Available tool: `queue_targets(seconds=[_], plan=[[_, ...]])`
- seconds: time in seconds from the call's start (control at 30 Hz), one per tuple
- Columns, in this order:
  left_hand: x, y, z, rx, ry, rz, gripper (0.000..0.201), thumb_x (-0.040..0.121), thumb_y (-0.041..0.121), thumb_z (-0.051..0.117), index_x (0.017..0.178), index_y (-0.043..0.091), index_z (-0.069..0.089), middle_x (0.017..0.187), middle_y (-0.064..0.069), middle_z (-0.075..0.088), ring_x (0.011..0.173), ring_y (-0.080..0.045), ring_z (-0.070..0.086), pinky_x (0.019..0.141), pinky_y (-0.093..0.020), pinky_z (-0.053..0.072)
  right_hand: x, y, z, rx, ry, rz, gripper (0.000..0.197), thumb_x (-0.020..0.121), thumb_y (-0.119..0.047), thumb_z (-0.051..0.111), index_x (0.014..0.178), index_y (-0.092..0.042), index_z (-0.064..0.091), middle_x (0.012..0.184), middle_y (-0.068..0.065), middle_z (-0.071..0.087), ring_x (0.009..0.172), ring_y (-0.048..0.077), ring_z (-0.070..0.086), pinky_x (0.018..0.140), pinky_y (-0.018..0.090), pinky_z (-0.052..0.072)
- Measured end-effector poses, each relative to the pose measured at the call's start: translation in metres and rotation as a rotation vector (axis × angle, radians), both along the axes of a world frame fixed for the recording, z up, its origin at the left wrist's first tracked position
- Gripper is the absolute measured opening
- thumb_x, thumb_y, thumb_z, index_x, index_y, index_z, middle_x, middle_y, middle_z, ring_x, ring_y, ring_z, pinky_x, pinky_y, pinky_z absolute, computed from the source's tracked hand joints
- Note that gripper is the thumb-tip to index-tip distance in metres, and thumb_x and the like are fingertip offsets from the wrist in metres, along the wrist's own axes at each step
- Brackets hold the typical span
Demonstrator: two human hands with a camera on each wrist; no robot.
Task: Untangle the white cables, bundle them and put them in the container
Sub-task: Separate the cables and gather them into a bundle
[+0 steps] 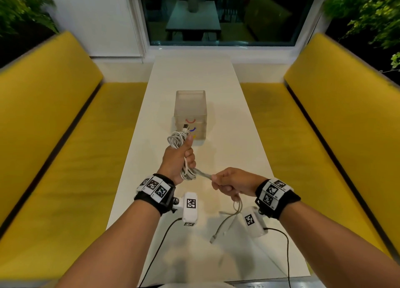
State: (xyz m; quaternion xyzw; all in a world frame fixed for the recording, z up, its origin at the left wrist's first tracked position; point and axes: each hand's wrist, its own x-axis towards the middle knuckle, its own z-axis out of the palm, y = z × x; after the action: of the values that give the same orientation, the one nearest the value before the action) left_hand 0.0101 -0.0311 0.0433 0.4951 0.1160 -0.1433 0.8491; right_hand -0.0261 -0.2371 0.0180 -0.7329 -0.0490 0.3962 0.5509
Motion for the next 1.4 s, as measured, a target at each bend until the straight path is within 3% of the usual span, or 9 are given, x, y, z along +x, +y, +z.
queue_targets(seconds=[0.23,0.37,0.47,0.53,0.7,0.87,0.97,1.13,1.4], plan=[[0.004,0.012,0.000,0.078,0.028,0.020,0.051,0.061,0.059,0.084,0.066,0.022,0.048,0.049,0.006,0.026,0.037,-0.009,0.025,0.038,-0.020,0.024,0.006,-0.019,0.006,-0.074,0.036,0.074,0.037,0.104,-0.039,0.046,0.075,-0.019,0.058,0.062,-0.004,0.034,0.053,0.014,0.029,0.055,0.032,0.036],[0.000,0.004,-0.001,0.409,-0.048,-0.038,0.059,0.056,0.063,0.085,0.061,0.018,0.047,0.045,0.001,0.040,0.038,-0.018,0.036,0.045,-0.026,0.032,0.014,-0.007,0.020,-0.325,-0.261,0.093,0.041,0.104,-0.039,0.047,0.080,-0.012,0.067,0.063,0.000,0.047,0.055,0.015,0.034,0.052,0.028,0.029],[-0.002,-0.005,-0.004,0.416,-0.083,-0.060,0.050,0.073,0.050,0.086,0.061,0.017,0.050,0.045,0.001,0.039,0.039,-0.019,0.035,0.049,-0.029,0.031,0.025,0.003,0.031,-0.551,-0.371,0.161,0.043,0.100,-0.050,0.052,0.104,-0.009,0.064,0.091,0.006,0.064,0.072,0.015,0.053,0.065,0.029,0.041],[-0.001,-0.005,-0.004,0.356,-0.077,-0.049,0.047,0.072,0.047,0.086,0.060,0.018,0.051,0.044,0.002,0.037,0.037,-0.018,0.034,0.051,-0.028,0.030,0.027,0.003,0.038,-0.564,-0.246,0.177,0.052,0.089,-0.060,0.063,0.127,-0.025,0.054,0.107,0.003,0.066,0.086,0.016,0.060,0.074,0.032,0.049],[-0.001,-0.007,0.000,0.237,-0.096,-0.054,0.041,0.076,0.040,0.083,0.051,0.024,0.055,0.043,0.004,0.035,0.034,-0.014,0.031,0.047,-0.023,0.028,0.021,0.015,0.035,-0.260,-0.232,0.200,0.040,0.094,-0.024,0.069,0.132,-0.022,0.059,0.133,0.000,0.060,0.117,0.013,0.056,0.103,0.029,0.040],[-0.002,-0.005,0.008,0.119,-0.068,-0.049,0.037,0.087,0.031,0.076,0.063,0.021,0.049,0.046,0.005,0.031,0.037,-0.011,0.032,0.039,-0.020,0.034,-0.001,0.034,0.012,0.002,-0.256,0.097,0.027,0.104,-0.028,0.054,0.090,-0.006,0.063,0.084,0.010,0.070,0.077,0.021,0.061,0.071,0.023,0.045],[-0.001,0.003,0.009,0.113,-0.048,-0.056,0.034,0.084,0.037,0.073,0.071,0.015,0.052,0.045,0.003,0.042,0.043,-0.014,0.054,0.047,-0.026,0.050,-0.009,0.031,0.004,0.140,-0.123,-0.005,0.029,0.106,-0.025,0.051,0.079,-0.014,0.050,0.060,0.003,0.047,0.048,0.019,0.055,0.054,0.026,0.046],[-0.006,0.005,-0.002,0.022,0.017,-0.066,0.041,0.079,0.042,0.076,0.064,0.019,0.046,0.045,0.004,0.031,0.035,-0.009,0.035,0.039,-0.022,0.039,-0.008,0.018,0.004,0.048,-0.052,0.042,0.026,0.104,-0.030,0.053,0.082,-0.018,0.059,0.063,-0.001,0.040,0.046,0.013,0.034,0.047,0.027,0.033],[-0.005,0.000,0.006,0.206,0.053,0.015,0.065,0.055,0.073,0.083,0.064,0.021,0.043,0.050,0.004,0.026,0.037,-0.013,0.025,0.040,-0.022,0.028,0.007,0.015,0.042,-0.368,-0.224,0.191,0.023,0.101,-0.029,0.054,0.088,-0.015,0.068,0.066,-0.002,0.050,0.051,0.012,0.037,0.047,0.025,0.032]])
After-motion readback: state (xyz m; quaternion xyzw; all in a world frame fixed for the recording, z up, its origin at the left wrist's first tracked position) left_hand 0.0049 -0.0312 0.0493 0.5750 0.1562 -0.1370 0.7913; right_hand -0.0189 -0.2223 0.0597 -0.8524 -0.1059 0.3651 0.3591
